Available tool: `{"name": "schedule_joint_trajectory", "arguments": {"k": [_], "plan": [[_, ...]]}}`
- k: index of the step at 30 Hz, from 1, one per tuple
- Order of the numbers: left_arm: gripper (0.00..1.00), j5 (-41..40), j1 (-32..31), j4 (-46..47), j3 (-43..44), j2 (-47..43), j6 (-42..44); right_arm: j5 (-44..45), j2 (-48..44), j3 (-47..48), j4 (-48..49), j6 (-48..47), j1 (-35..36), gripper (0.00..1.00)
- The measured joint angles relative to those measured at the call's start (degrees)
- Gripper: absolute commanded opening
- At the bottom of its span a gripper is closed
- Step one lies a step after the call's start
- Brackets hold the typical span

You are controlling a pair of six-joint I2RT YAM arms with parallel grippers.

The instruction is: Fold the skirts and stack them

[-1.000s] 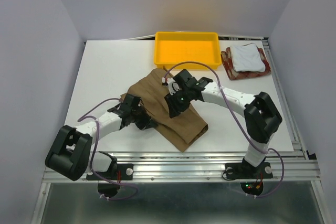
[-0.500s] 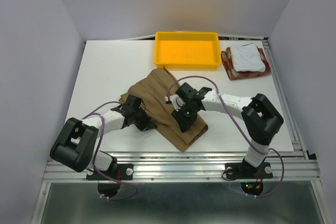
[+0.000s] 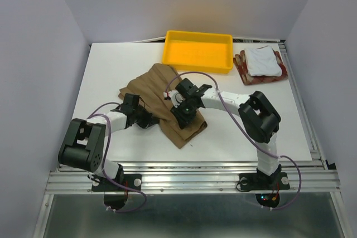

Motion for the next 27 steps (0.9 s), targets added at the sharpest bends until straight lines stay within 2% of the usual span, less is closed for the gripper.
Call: {"name": "schedule_joint_trajectory", "arguments": {"k": [5,11,17,24,25,27], "plan": [[0.0,-1.81,3.67,0.13,0.13,-0.46,1.68,0.48,4.68,6.47,2.67,-1.7,0.0,0.38],[0.0,-2.58,4.35,0.26,0.2,-0.87,3.76,0.81,9.75,13.92,5.16,-2.03,-0.02,0.4],[0.0,-0.59,4.15,-5.27,-0.66,-8.11,4.55,2.01,8.37,13.44,5.03,-0.5,0.0,0.46],[0.0,0.94,3.8,-10.71,-0.61,-17.9,7.52,3.02,2.14,13.25,0.15,0.13,-0.28,0.46],[0.1,0.59,3.8,-11.19,-0.28,-18.91,9.07,3.04,1.03,13.25,-0.42,0.24,-0.33,0.46],[0.19,0.44,3.76,-11.1,1.14,-21.55,15.56,2.97,-1.25,12.98,-1.14,1.51,-0.81,0.44]]}}
